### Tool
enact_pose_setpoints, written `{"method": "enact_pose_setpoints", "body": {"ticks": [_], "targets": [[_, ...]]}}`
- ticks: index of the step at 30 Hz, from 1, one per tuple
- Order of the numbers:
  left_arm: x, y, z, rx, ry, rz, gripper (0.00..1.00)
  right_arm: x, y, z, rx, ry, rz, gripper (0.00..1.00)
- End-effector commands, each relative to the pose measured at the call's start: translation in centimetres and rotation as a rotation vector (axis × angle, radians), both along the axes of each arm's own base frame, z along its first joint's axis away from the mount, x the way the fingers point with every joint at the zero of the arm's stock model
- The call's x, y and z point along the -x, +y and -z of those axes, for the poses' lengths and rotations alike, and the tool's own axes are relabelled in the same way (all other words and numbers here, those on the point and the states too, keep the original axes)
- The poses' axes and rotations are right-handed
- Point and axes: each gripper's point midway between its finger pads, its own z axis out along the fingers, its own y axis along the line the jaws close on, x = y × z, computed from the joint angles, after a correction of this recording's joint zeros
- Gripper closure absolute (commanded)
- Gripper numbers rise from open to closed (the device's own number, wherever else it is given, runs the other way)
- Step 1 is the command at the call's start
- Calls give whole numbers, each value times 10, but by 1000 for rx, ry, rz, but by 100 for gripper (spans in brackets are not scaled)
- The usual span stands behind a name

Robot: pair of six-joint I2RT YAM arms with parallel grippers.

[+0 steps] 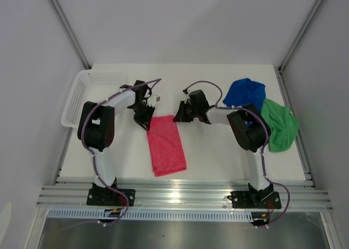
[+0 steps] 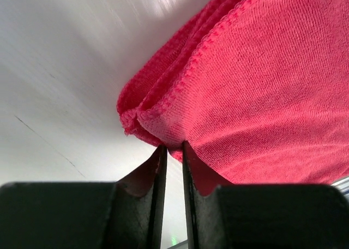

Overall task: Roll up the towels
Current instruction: Fold the towel

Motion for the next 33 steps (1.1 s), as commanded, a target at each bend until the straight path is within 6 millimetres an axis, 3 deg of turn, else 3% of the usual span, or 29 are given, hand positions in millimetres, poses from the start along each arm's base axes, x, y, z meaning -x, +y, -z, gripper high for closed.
{"method": "enact_pose_setpoints", "body": {"ticks": [1, 3, 4, 6, 8, 12, 15, 18, 19, 21, 27, 33], "targets": [[-22, 2, -11, -9, -50, 7, 80, -9, -13, 12, -44, 44, 84, 97], [-33, -1, -14, -6, -68, 5, 78, -24, -28, 5, -86, 45, 174, 100], [-35, -2, -16, 2, -69, 8, 72, -19, -38, 7, -88, 56, 206, 100], [-42, -10, -23, 36, -78, 11, 64, -28, -59, 3, -107, 49, 312, 100], [-52, -17, -41, 75, -117, 12, 56, -19, -78, 3, -102, 54, 373, 100], [-51, -33, -74, 168, -157, 22, 53, -11, -107, 0, -75, 21, 488, 100], [-27, -40, -84, 198, -131, 55, 52, 0, -113, -3, -80, 6, 485, 100], [28, -45, -55, 179, -17, 128, 50, 4, -115, -2, -69, 5, 465, 96], [37, -46, -50, 167, -4, 150, 51, 4, -116, -1, -70, 10, 469, 94], [67, -49, -33, 139, 62, 200, 50, 4, -118, 1, -71, 14, 480, 82], [97, -38, -20, 77, 136, 241, 50, 1, -129, 5, -52, 26, 534, 69], [120, -43, -11, 61, 183, 290, 50, -7, -129, 7, -47, 28, 546, 67]]}}
